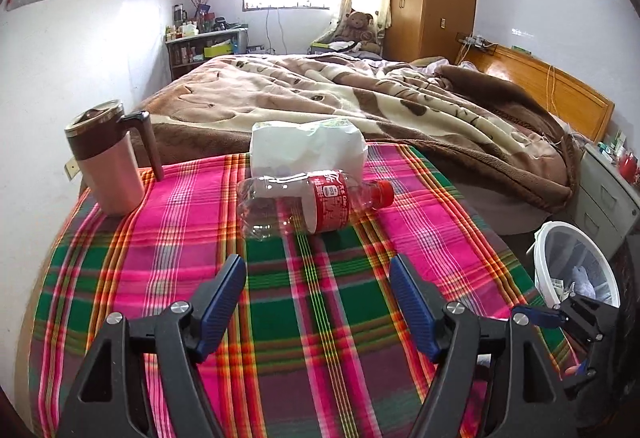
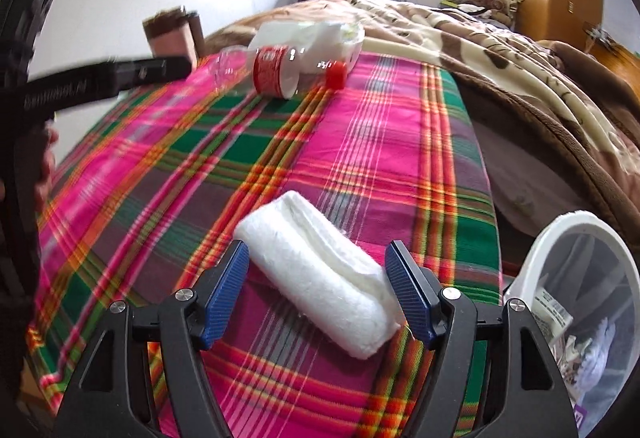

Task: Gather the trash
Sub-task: 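Grasp the Coca-Cola plastic bottle with the left tool while the right tool grasps the white cloth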

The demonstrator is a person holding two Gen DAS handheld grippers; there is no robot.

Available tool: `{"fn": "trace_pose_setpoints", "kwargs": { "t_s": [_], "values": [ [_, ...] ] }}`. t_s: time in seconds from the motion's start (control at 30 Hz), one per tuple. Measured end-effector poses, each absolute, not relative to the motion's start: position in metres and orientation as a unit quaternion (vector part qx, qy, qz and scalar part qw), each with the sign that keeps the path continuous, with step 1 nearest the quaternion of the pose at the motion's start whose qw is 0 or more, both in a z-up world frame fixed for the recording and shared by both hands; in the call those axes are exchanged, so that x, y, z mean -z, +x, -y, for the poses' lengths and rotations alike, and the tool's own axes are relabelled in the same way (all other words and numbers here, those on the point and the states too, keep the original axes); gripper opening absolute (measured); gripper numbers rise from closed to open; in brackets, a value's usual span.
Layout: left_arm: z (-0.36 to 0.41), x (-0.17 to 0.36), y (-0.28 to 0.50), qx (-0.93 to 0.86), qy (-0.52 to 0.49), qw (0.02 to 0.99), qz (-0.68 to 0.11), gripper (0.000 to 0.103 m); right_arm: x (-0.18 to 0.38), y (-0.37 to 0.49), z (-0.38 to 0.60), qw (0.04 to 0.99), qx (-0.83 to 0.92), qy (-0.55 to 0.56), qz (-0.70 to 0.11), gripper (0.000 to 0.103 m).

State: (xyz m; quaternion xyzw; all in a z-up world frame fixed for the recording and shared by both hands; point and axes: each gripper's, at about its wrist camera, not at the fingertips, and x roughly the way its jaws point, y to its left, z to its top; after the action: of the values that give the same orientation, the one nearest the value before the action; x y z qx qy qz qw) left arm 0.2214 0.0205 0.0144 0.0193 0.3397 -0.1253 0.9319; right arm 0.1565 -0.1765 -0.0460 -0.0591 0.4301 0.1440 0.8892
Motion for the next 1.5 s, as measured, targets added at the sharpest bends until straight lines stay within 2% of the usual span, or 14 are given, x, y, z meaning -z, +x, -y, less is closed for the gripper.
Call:
{"fn": "trace_pose_setpoints", "kwargs": {
  "t_s": [0.3,0.33,0.47,0.63,1.07,1.5],
  "values": [
    [-0.016,-0.013,0.262,0.141,0.044,0.926,-0.347,0.077,0.047,0.163,0.174,0.884,-0.134,-0.063,-0.444,0.071],
    [-0.015,-0.013,0.266,0.141,0.051,0.926,-0.347,0.077,0.047,0.162,0.173,0.883,-0.137,-0.065,-0.444,0.062],
    [-0.014,-0.012,0.281,0.147,0.07,0.922,-0.351,0.077,0.042,0.164,0.17,0.883,-0.143,-0.062,-0.443,0.042],
    [-0.011,-0.009,0.295,0.15,0.085,0.921,-0.35,0.077,0.04,0.166,0.175,0.89,-0.133,-0.028,-0.436,0.029],
    [-0.003,0.0,0.326,0.18,0.133,0.906,-0.358,0.077,0.042,0.175,0.191,0.897,-0.093,0.028,-0.431,0.027],
    [0.016,0.018,0.328,0.221,0.14,0.872,-0.414,0.08,0.044,0.176,0.197,0.896,-0.096,0.046,-0.432,0.027]
  ]
}}
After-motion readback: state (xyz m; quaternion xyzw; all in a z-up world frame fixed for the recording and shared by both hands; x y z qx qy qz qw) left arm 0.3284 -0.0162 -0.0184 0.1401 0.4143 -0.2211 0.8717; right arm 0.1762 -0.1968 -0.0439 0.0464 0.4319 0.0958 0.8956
